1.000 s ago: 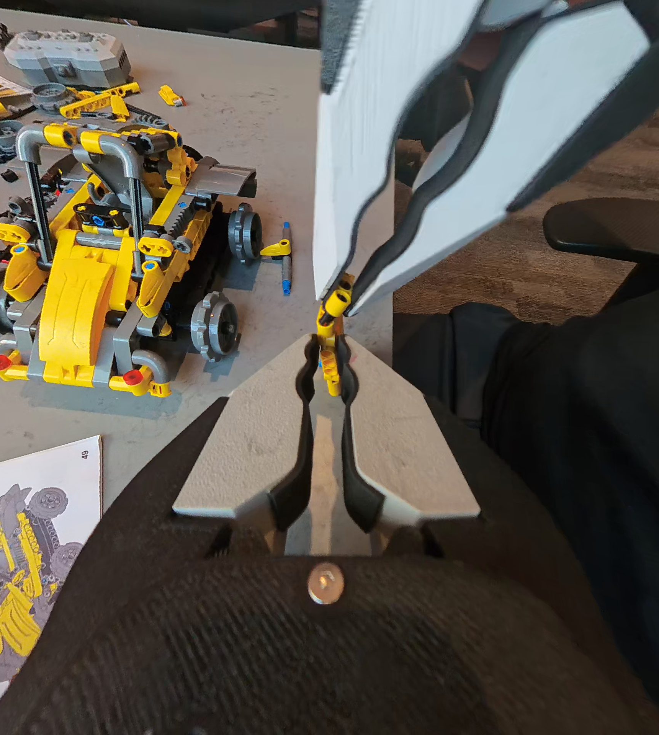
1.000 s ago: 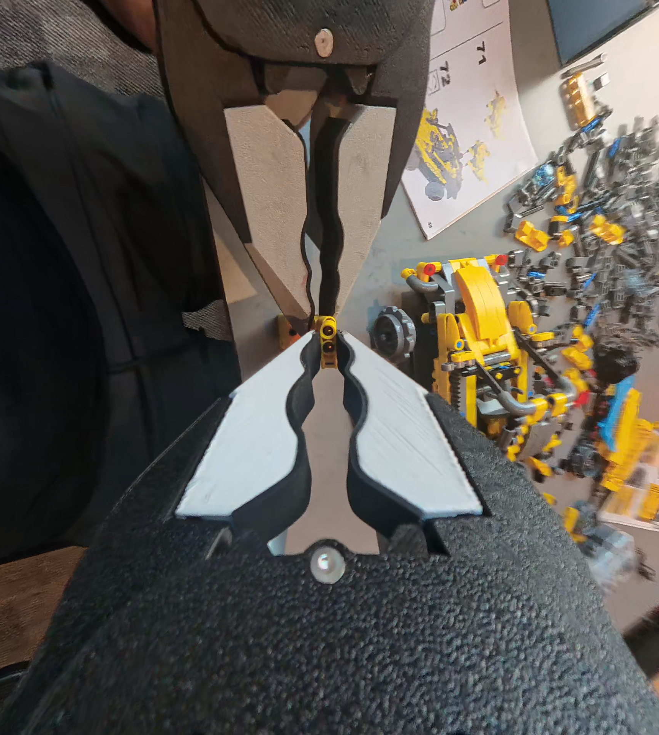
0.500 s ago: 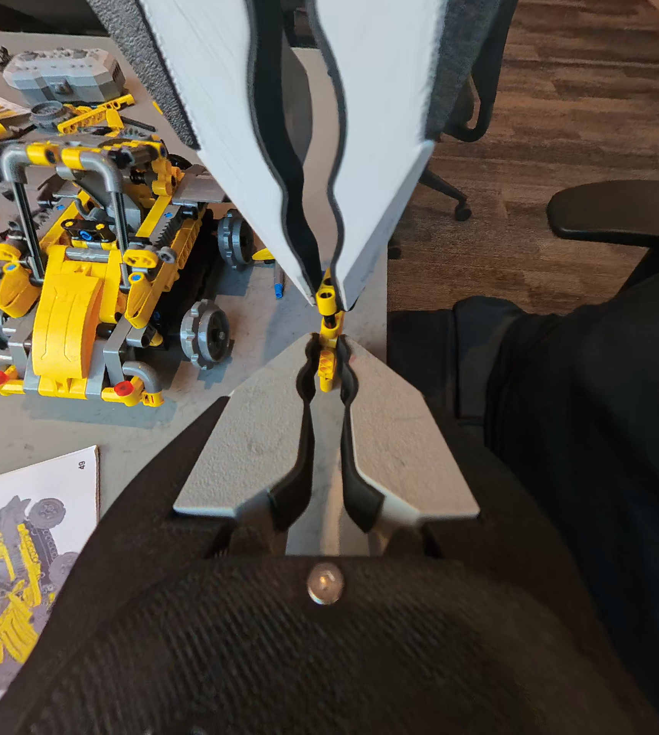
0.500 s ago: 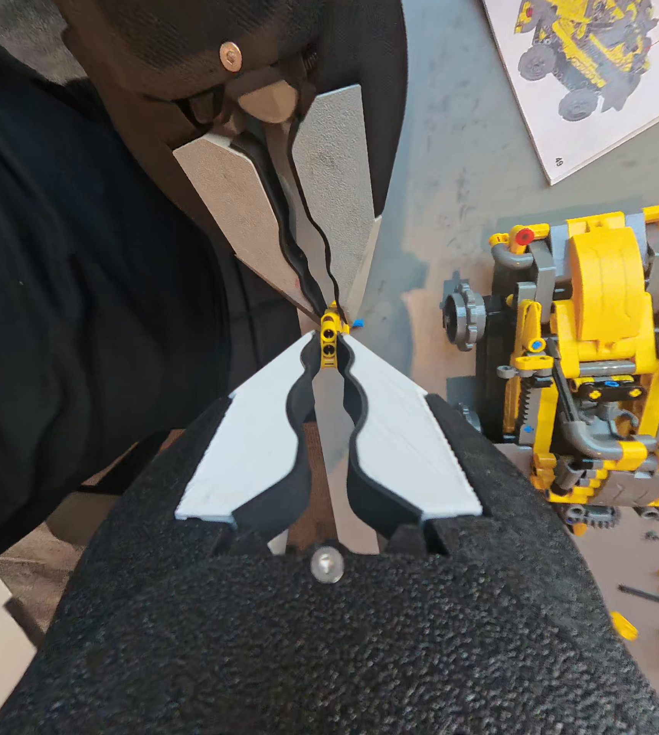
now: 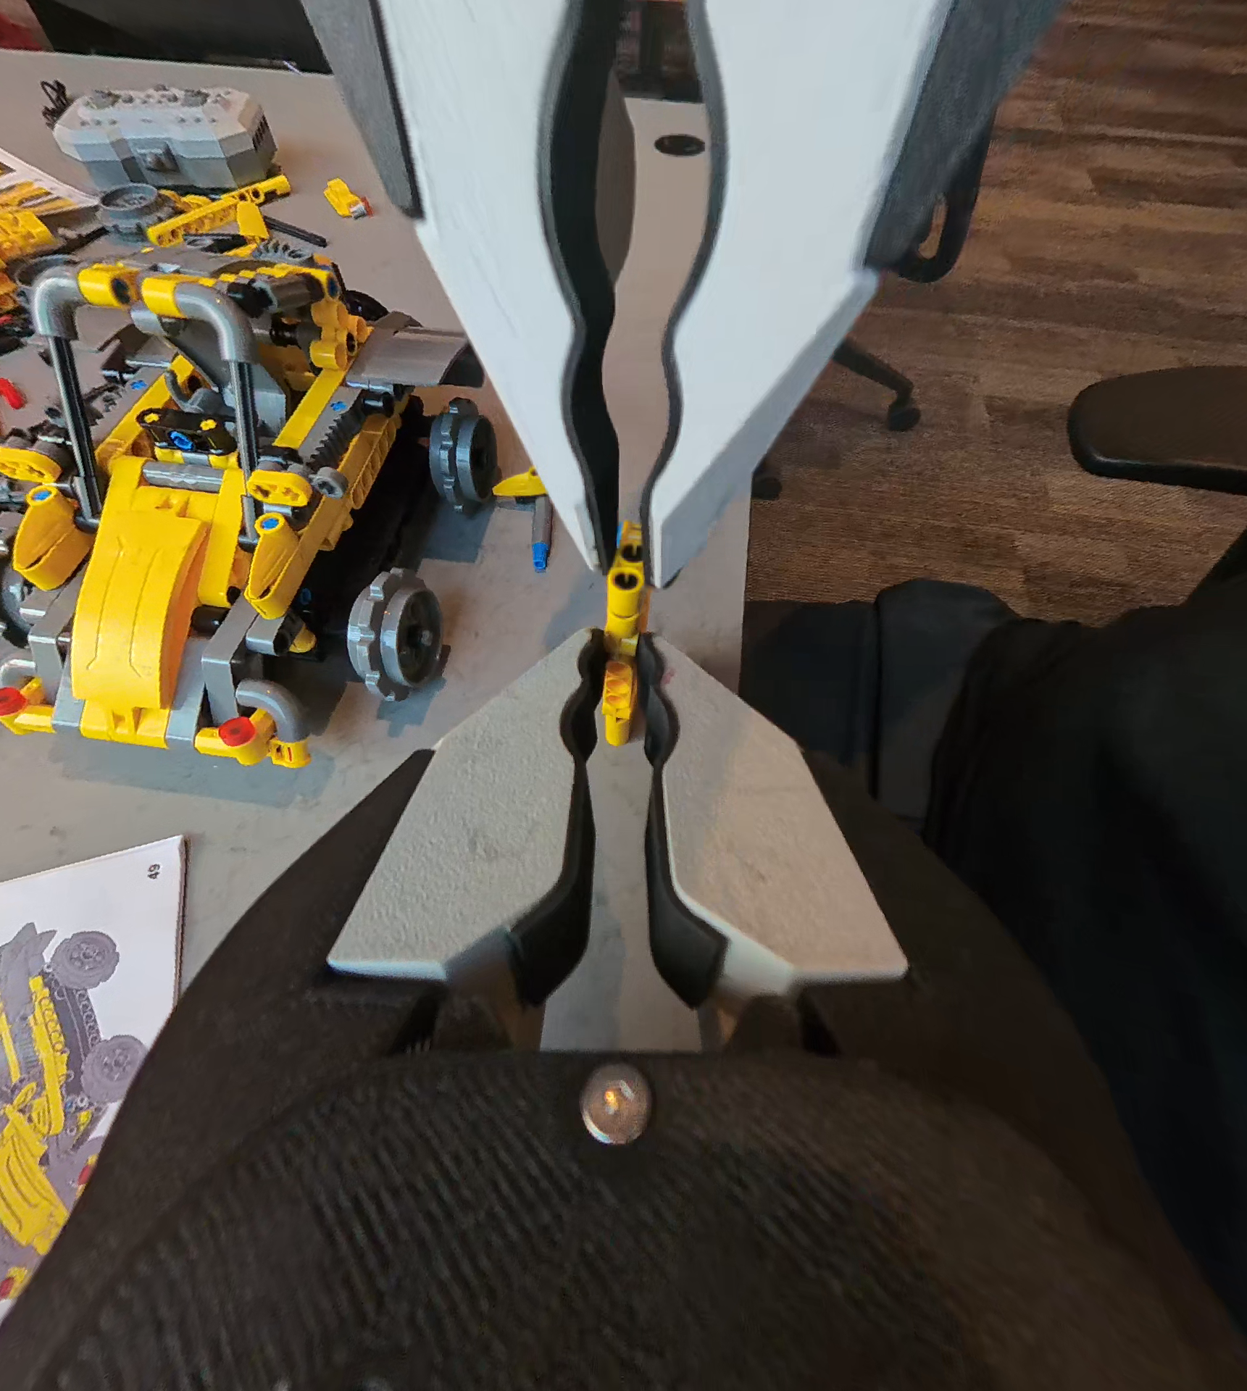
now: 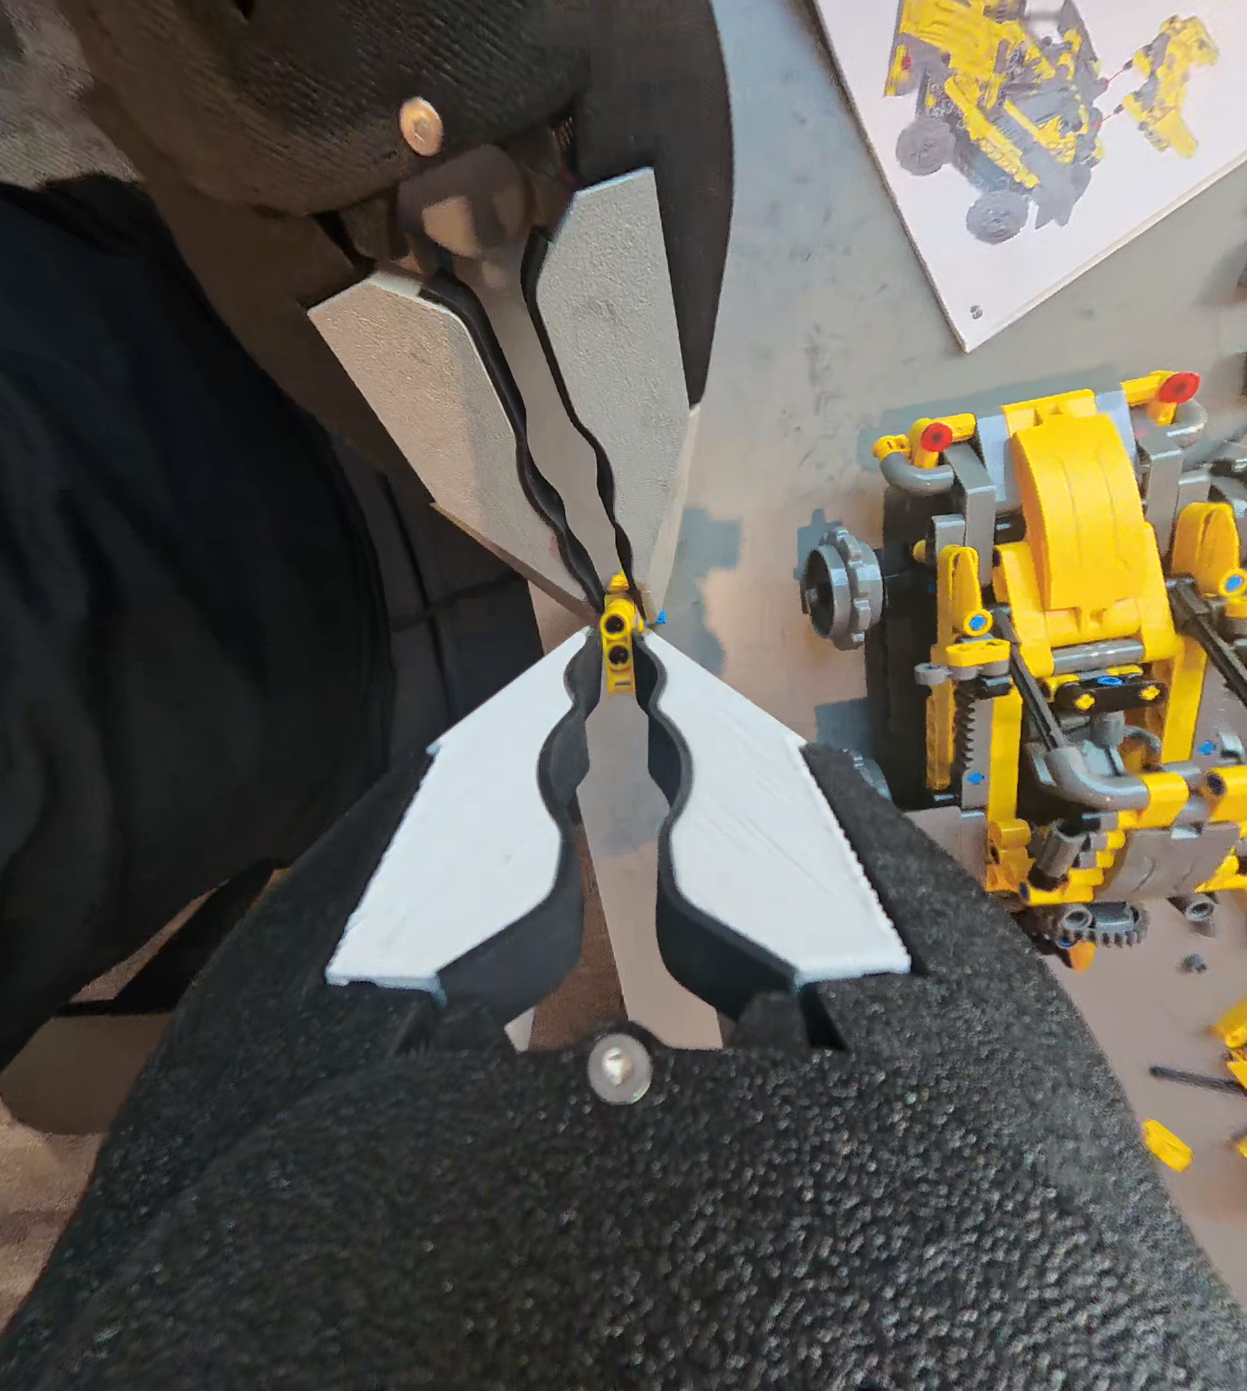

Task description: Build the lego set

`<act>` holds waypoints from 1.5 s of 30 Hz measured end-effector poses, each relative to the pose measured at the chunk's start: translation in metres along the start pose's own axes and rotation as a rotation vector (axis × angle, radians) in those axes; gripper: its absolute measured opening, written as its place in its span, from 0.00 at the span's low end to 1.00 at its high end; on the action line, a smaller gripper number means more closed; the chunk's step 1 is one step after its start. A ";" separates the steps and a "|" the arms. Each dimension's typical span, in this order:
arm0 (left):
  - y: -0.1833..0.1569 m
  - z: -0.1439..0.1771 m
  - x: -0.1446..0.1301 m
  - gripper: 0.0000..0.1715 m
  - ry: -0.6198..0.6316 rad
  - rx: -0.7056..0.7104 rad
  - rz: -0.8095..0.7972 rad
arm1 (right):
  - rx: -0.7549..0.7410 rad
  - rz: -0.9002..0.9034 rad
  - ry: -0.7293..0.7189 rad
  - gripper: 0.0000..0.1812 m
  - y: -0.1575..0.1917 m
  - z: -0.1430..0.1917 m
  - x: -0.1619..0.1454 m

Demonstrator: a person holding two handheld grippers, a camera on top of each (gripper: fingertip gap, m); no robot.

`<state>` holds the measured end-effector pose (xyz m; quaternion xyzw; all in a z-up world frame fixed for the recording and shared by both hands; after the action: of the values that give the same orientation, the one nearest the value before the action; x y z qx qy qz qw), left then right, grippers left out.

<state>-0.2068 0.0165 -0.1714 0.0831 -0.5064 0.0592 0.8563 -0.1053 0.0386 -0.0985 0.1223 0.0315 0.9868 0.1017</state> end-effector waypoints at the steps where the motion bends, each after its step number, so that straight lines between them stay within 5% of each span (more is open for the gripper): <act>1: -0.001 0.000 0.000 0.03 0.001 0.006 -0.010 | 0.005 0.003 -0.029 0.03 0.000 0.004 -0.002; 5: 0.001 -0.001 0.000 0.03 -0.001 -0.001 0.007 | 0.009 0.012 -0.127 0.00 0.001 0.018 -0.002; 12: 0.002 -0.002 0.001 0.03 0.000 0.003 0.005 | -0.121 0.059 -0.096 0.00 0.002 0.007 -0.005; 21: 0.002 -0.002 0.001 0.03 0.000 0.002 0.004 | -0.048 0.024 -0.148 0.00 0.007 0.011 0.002; 22: 0.002 -0.001 0.000 0.03 0.001 0.003 0.006 | -0.051 0.005 -0.063 0.02 0.002 -0.001 -0.004; 28: 0.004 -0.001 0.000 0.03 -0.001 -0.003 0.011 | -0.026 -0.014 -0.221 0.00 0.004 0.022 -0.003; 32: 0.006 0.002 -0.002 0.03 -0.003 0.000 0.017 | 0.014 -0.083 -0.172 0.00 -0.004 0.000 -0.021; 38: 0.016 0.009 -0.005 0.03 -0.021 0.009 0.083 | -0.040 -0.190 -0.643 0.02 -0.012 0.046 -0.046; 42: 0.033 0.025 -0.009 0.03 -0.168 -0.018 0.265 | 0.064 -0.330 -0.746 0.15 -0.015 0.019 -0.078; 45: 0.044 0.037 -0.016 0.03 -0.281 -0.066 0.434 | 0.130 -0.395 -0.805 0.16 -0.011 0.004 -0.095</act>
<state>-0.2542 0.0523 -0.1645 -0.0482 -0.6281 0.2130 0.7469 -0.0122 0.0296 -0.1177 0.4939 0.0742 0.8183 0.2844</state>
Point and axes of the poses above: each gripper's, where its closed fingertips meet, z back along the fingers, x out of its top, y = z × x across the jaws, the point moved 10 cm from there along z, back along the fingers, and after that the axes turned 7 degrees about -z, right-handed, at the moved point
